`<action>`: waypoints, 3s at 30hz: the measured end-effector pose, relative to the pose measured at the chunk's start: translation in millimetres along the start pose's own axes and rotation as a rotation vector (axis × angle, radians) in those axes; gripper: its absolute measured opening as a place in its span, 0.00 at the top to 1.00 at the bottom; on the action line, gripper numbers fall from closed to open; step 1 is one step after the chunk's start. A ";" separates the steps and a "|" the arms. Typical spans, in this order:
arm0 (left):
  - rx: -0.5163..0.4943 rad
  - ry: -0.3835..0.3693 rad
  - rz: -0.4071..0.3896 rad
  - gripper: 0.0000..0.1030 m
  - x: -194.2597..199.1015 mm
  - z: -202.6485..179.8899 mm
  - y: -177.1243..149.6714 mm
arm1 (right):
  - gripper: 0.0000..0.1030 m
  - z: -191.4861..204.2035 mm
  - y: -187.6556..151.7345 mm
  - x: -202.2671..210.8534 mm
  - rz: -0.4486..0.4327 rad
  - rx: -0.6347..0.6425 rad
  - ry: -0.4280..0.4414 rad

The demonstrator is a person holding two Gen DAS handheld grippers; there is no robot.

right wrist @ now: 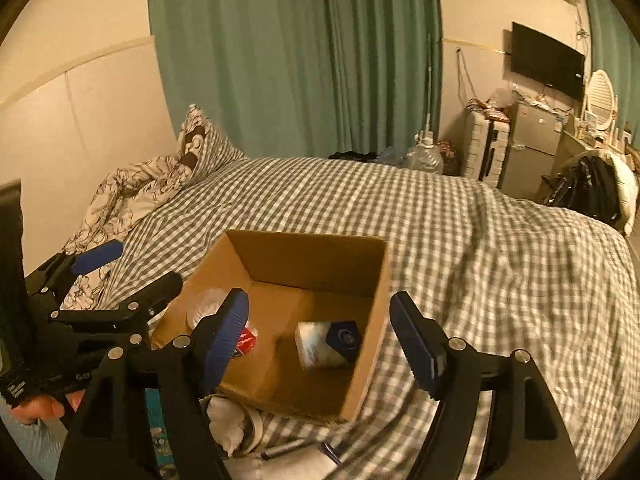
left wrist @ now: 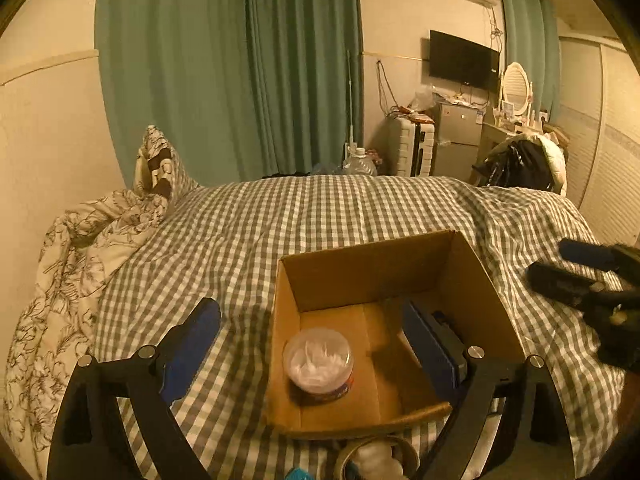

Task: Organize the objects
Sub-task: 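Carry both items over the box and open both tools to drop them in, then grasp the white mesh sock with the right tool, then grasp the tape roll with figurine with the left tool while the right tool holds the sock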

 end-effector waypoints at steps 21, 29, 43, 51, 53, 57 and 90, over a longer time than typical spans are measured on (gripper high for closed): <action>0.076 0.031 0.027 0.07 57.0 12.9 -104.9 | 0.10 38.6 -87.9 95.5 -0.037 0.079 -0.129; 0.038 0.012 0.155 0.07 16.4 8.4 -153.5 | 0.10 48.9 -151.9 -0.9 0.214 0.078 -0.125; 0.058 -0.004 0.233 0.07 -6.0 15.9 -171.3 | 0.51 48.9 -170.0 -64.2 0.356 0.058 0.014; 0.031 0.002 0.230 0.07 -0.7 0.5 -163.0 | 0.56 36.4 -158.0 -2.0 0.190 0.064 -0.053; 0.010 -0.012 0.231 0.07 -2.0 -9.1 -159.7 | 0.56 27.8 -151.7 10.9 0.160 0.048 -0.064; -0.038 -0.026 0.248 0.07 -16.5 -31.5 -150.4 | 0.56 17.6 -140.1 23.0 0.123 0.024 -0.088; -0.025 -0.132 0.245 0.20 -14.4 -53.3 -105.4 | 0.56 -4.6 -146.1 14.1 0.132 -0.030 -0.048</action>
Point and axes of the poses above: each gripper's, at about its wrist camera, not at the fingertips, and x roughly against the way its jaws point, z to its left, y to its top, the point moved 1 cm from there along -x, roughly the way its jaws point, and after that the axes turned 15 degrees about z, right-handed, at the moved point
